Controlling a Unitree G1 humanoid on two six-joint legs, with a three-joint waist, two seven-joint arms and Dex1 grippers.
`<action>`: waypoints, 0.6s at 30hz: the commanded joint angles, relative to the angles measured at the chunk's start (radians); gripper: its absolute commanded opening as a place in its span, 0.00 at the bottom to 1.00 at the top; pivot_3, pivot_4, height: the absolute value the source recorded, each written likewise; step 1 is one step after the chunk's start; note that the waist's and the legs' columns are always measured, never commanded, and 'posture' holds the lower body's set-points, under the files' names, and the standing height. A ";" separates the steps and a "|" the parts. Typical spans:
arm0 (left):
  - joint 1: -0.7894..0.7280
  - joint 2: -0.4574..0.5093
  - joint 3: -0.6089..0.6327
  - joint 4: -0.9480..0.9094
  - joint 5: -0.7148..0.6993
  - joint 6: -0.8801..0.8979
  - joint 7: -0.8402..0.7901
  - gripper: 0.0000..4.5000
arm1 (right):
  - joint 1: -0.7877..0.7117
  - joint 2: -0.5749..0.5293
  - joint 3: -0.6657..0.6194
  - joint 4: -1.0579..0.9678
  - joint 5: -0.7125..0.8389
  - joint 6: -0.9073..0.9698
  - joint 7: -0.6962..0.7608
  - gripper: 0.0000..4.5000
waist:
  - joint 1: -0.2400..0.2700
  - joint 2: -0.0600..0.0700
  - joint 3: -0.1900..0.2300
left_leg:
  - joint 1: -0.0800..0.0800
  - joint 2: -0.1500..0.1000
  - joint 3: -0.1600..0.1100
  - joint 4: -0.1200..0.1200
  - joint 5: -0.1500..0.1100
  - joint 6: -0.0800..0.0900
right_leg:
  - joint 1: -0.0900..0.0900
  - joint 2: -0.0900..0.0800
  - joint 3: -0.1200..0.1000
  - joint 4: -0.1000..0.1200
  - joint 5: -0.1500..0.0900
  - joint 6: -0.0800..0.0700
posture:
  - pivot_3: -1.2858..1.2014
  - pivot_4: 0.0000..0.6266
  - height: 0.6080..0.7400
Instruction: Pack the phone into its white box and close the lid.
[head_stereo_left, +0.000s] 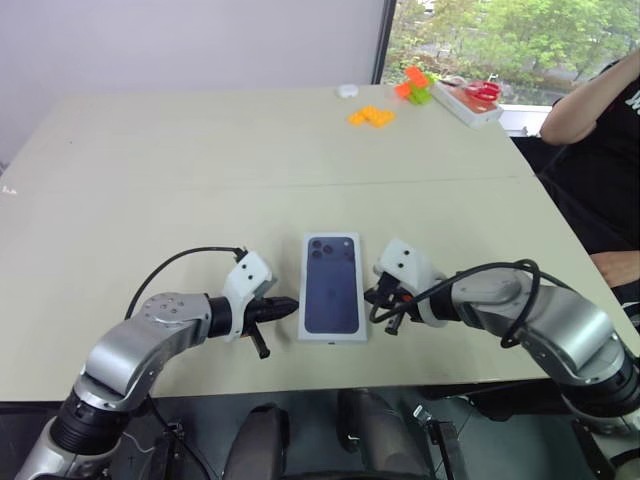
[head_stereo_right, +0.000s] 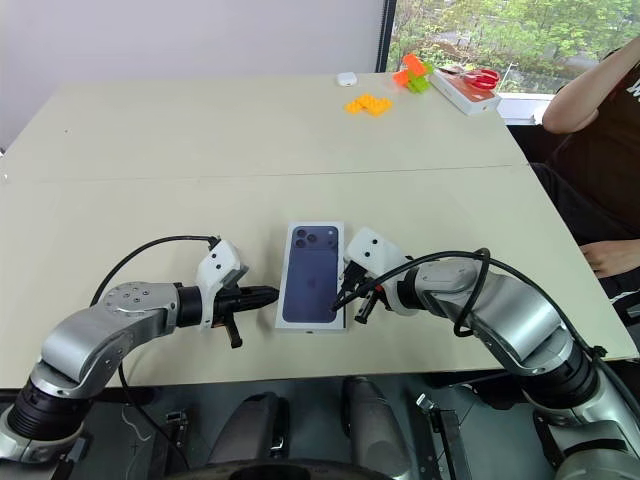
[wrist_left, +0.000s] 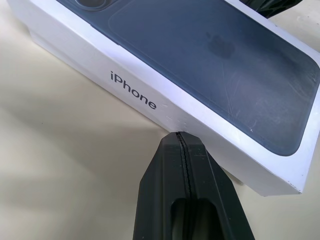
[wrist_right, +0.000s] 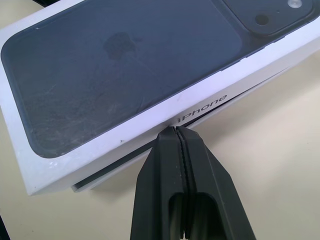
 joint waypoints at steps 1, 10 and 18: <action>-0.003 0.004 -0.001 -0.049 -0.018 -0.017 -0.021 0.00 | -0.010 0.010 -0.005 -0.028 -0.001 -0.019 0.014 0.00 | 0.000 0.000 0.000 | 0.000 0.000 0.000 0.000 0.000 0.000 | 0.000 0.000 0.000 0.000 0.000 0.000 | 0.52 0.24 1.00; -0.004 0.000 -0.006 -0.046 -0.012 -0.021 -0.020 0.00 | -0.016 0.019 -0.005 -0.003 -0.026 -0.025 0.015 0.00 | 0.000 0.000 0.000 | 0.000 0.000 0.000 0.000 0.000 0.000 | 0.000 0.000 0.000 0.000 0.000 0.000 | 0.52 0.24 1.00; 0.015 0.001 -0.006 -0.043 -0.002 -0.030 -0.020 0.00 | -0.013 0.011 -0.002 0.016 -0.052 -0.031 0.024 0.00 | 0.000 0.000 0.000 | 0.000 0.000 0.000 0.000 0.000 0.000 | 0.000 0.000 0.000 0.000 0.000 0.000 | 0.52 0.24 1.00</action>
